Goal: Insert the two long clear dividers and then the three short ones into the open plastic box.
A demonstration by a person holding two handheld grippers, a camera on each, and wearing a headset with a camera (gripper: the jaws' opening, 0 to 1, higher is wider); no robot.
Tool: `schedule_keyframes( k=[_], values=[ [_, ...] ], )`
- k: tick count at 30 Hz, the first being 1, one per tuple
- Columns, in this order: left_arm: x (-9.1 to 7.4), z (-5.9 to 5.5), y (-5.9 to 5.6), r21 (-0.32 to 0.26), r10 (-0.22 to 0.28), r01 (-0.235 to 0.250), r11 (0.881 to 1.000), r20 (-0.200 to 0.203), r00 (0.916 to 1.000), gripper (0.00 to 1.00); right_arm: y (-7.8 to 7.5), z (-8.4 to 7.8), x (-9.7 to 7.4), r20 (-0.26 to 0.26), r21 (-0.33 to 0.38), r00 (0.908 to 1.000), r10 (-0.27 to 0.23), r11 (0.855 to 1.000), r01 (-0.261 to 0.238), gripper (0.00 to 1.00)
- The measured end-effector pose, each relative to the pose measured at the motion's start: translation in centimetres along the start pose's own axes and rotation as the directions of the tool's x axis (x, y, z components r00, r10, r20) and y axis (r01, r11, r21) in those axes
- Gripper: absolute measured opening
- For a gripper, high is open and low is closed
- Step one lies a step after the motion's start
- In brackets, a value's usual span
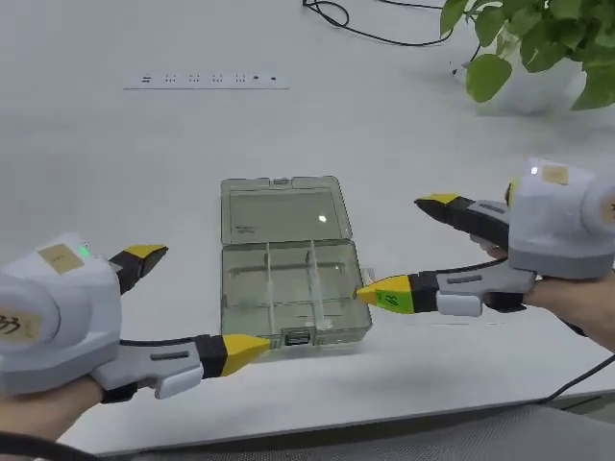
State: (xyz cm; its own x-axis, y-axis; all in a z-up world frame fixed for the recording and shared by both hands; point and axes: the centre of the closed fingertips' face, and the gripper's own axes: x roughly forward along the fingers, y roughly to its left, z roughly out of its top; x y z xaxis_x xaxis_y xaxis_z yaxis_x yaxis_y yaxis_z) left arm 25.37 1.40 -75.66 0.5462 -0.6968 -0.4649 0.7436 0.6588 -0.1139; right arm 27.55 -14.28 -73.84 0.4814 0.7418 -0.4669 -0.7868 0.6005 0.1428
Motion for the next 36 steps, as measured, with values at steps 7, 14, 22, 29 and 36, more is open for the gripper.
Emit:
schedule_keyframes(
  k=[7, 14, 22, 29, 36],
  values=[
    [-0.3, 0.0, 0.2, -0.009, 0.017, -0.017, 1.0, 0.002, 0.9999, 0.97, -0.5, -2.0, -0.9, -0.097, -0.053, 0.9949, 0.026, 0.998, -0.031, 0.98],
    [-0.7, -0.2, 0.1, -0.013, 0.025, -0.025, 1.0, 0.001, 0.9997, 0.97, -0.8, -3.6, -0.3, -0.197, -0.119, 0.9782, 0.065, 0.989, -0.09, 0.91],
    [-1.2, -0.4, 0.0, -0.025, 0.041, -0.041, 0.999, 0.0, 0.9991, 0.96, -1.2, -7.2, 0.1, -0.381, -0.219, 0.9199, 0.091, 0.958, -0.186, 0.77],
    [-1.2, -0.3, -0.4, -0.035, 0.044, -0.044, 0.998, 0.005, 0.999, 0.96, -3.0, -11.2, 0.6, -0.512, -0.289, 0.8543, 0.087, 0.92, -0.267, 0.58],
    [-1.2, -0.4, -0.5, -0.037, 0.041, -0.041, 0.998, 0.003, 0.9992, 0.95, -2.7, -11.4, 1.0, -0.562, -0.317, 0.8201, 0.106, 0.888, -0.332, 0.48]
  ],
)
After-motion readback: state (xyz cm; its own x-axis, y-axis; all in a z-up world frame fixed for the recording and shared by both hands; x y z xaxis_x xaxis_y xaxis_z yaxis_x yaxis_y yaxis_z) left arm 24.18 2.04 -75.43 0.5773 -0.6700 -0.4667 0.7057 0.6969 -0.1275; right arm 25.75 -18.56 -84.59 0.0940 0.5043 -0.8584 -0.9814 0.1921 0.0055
